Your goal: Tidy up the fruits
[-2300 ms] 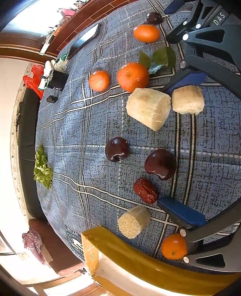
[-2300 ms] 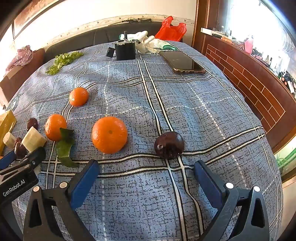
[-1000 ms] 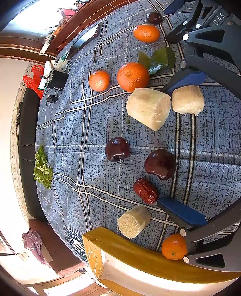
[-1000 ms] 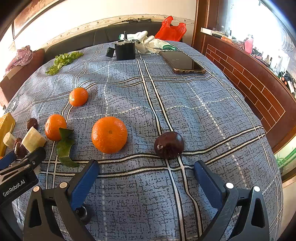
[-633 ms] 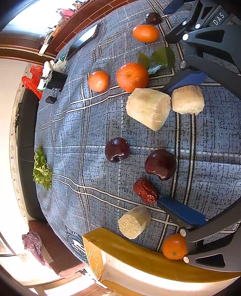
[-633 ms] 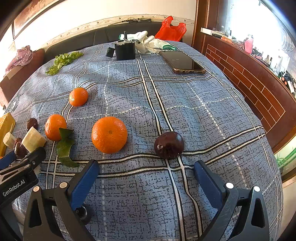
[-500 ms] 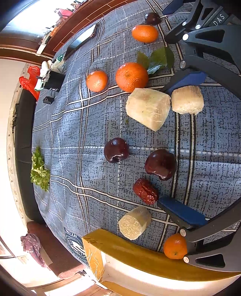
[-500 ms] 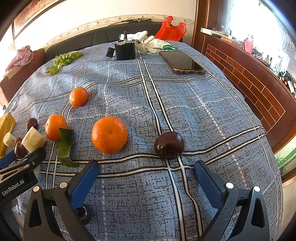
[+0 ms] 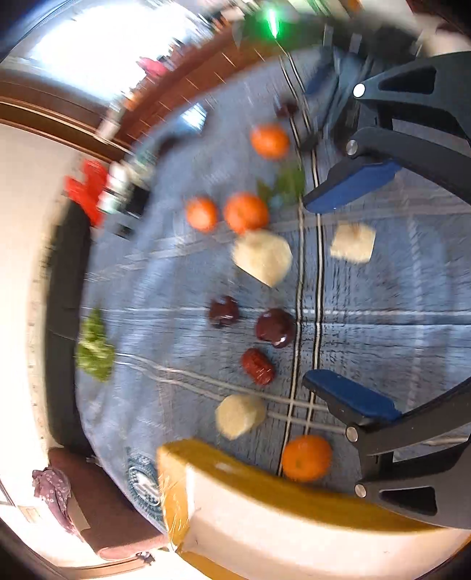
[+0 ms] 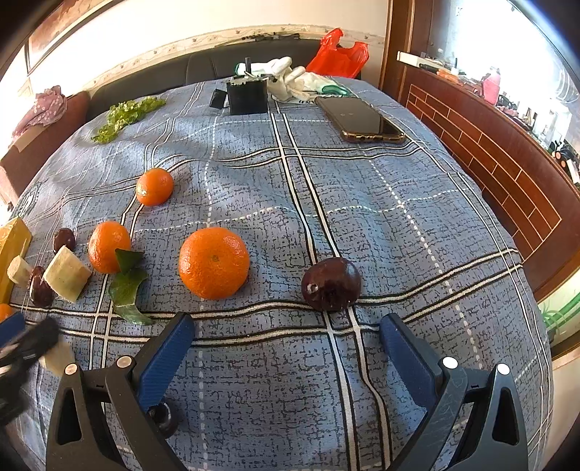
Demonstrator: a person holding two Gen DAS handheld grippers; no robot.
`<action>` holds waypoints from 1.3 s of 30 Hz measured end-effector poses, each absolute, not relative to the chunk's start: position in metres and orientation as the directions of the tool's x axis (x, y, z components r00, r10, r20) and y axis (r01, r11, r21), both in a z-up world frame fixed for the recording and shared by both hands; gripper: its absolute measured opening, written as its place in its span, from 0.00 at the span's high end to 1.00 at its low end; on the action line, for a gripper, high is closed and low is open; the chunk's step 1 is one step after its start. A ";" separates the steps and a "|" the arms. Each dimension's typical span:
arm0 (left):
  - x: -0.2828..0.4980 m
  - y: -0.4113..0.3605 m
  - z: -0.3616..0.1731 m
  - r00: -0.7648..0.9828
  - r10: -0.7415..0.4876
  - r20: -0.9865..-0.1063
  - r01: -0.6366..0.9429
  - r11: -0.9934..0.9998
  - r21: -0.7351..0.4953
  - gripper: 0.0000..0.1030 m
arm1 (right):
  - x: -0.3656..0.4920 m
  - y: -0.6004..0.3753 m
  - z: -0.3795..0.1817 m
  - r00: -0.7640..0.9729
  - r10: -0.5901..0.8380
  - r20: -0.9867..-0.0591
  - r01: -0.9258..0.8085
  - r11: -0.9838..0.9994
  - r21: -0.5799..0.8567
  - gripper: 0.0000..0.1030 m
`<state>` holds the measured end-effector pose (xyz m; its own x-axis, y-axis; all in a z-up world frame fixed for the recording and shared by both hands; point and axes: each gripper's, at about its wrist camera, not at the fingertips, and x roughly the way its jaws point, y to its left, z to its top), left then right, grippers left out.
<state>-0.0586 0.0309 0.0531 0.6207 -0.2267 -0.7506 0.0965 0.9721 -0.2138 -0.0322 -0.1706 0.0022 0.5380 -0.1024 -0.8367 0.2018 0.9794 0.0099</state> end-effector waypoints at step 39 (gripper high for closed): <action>-0.160 0.215 0.323 0.912 -0.220 -0.345 0.147 0.963 -0.225 0.10 | -0.133 -0.100 0.268 0.904 0.099 -0.415 -0.094 0.995 0.033 0.00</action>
<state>-0.1602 0.2152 0.3230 0.9125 -0.2200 -0.3449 0.1472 0.9632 -0.2250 -0.1329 -0.1004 0.2683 0.9044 0.0991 -0.4149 -0.0939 0.9950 0.0330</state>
